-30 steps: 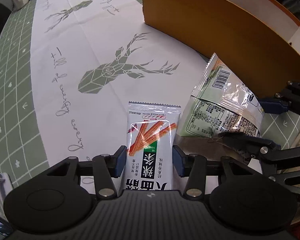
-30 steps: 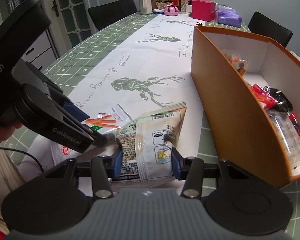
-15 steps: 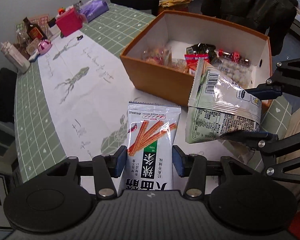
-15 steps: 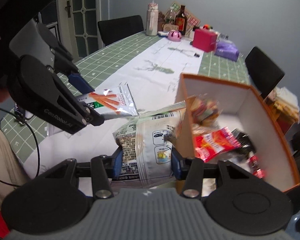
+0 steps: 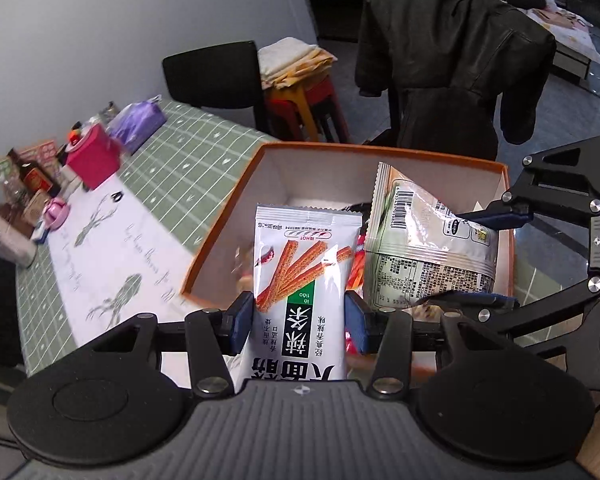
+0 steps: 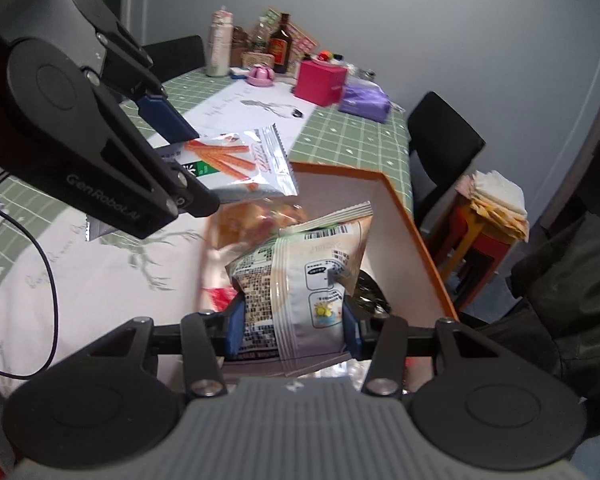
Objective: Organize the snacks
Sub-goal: 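Carry both held snacks into the orange box and open both tools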
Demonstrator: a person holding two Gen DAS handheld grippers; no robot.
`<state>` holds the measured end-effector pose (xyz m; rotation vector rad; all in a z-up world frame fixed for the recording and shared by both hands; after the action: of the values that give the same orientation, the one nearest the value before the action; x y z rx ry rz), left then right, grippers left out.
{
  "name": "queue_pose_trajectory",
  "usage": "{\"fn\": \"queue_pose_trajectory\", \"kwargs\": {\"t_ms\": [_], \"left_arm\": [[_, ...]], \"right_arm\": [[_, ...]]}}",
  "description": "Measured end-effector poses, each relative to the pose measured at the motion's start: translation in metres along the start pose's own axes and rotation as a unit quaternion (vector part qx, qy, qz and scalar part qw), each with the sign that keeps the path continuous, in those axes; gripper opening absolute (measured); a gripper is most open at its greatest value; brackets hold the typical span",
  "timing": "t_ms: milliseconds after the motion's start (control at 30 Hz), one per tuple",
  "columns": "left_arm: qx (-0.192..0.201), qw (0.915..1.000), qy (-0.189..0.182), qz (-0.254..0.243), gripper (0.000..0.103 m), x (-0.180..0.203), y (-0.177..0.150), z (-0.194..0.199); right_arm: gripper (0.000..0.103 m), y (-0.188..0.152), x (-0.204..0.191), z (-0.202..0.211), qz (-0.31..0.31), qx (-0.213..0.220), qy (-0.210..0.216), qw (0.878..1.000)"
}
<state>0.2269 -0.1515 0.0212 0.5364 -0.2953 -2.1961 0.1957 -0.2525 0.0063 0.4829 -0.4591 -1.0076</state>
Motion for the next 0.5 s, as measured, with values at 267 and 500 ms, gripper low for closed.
{"fn": "queue_pose_trajectory", "kwargs": {"t_ms": [267, 500], "left_arm": [[0.006, 0.9997, -0.017, -0.016, 0.055, 0.009, 0.045, -0.049], [-0.023, 0.9987, -0.004, -0.046, 0.055, 0.016, 0.059, -0.095]], "right_arm": [[0.047, -0.007, 0.033, -0.037, -0.008, -0.044, 0.002, 0.999], [0.047, -0.003, 0.043, -0.067, 0.000, -0.064, 0.008, 0.998]]}}
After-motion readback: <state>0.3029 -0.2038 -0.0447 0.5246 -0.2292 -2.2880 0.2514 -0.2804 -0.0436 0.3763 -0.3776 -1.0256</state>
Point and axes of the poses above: each gripper's, at about its wrist camera, not at the fingertips, and z roughly against the way its jaws point, x to its right, y to its top, the point moved 5 cm from there along -z, roughly the way its jaws point, and after that the axes turned 9 degrees about -x, right-handed, at the moved point
